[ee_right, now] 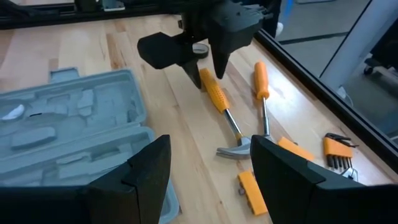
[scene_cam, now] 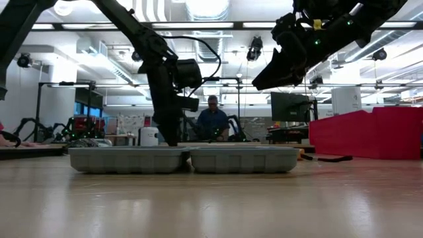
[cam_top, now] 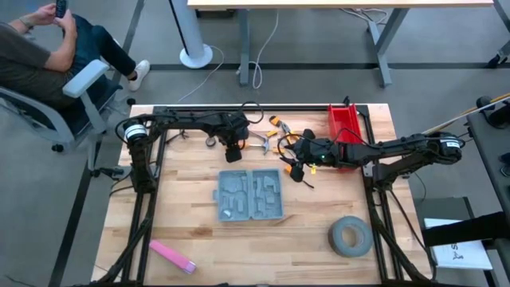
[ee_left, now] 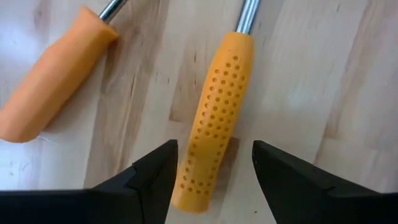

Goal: Prefit tool cases
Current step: Put the yellow hammer into the gray pre-fit tool case

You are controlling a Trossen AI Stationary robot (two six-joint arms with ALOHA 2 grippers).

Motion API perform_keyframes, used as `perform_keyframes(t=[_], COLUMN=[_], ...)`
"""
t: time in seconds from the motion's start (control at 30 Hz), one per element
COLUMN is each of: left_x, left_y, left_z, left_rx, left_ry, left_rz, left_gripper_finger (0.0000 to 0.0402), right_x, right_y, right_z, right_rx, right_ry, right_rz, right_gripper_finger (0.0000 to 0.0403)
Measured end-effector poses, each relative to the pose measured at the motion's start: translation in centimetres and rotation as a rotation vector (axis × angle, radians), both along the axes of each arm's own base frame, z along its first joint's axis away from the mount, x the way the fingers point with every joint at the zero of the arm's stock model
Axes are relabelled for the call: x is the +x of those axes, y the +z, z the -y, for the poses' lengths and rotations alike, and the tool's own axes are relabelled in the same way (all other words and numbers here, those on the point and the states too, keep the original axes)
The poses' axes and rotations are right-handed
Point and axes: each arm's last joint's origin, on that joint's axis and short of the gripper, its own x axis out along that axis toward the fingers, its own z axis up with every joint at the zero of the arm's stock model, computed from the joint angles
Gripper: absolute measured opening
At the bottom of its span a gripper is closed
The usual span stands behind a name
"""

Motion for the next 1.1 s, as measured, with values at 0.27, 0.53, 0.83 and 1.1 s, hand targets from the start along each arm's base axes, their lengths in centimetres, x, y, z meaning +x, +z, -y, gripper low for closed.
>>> perform_keyframes(t=[0.27,0.53,0.83,1.1], left_x=[0.32,0.25,0.11,0.13], left_y=[0.07,-0.12,-0.40,-0.46], left_z=[-0.16,-0.10,0.04,0.24], left_rx=[0.019,0.019,0.012,0.004], left_ry=[0.000,-0.002,0.012,0.024], left_rz=[0.037,0.036,0.032,0.031], left_gripper_finger=[0.0247,0.0254,0.0208,0.0146], right_x=[0.02,0.02,0.02,-0.03], right_y=[0.00,0.00,-0.01,-0.07], right_z=[-0.06,-0.07,-0.07,-0.04], right_rx=[0.013,0.013,0.013,0.011], right_ry=[0.019,0.020,0.020,0.012], right_rz=[0.003,0.003,0.002,-0.006], right_gripper_finger=[0.0199,0.0199,0.0199,0.0199])
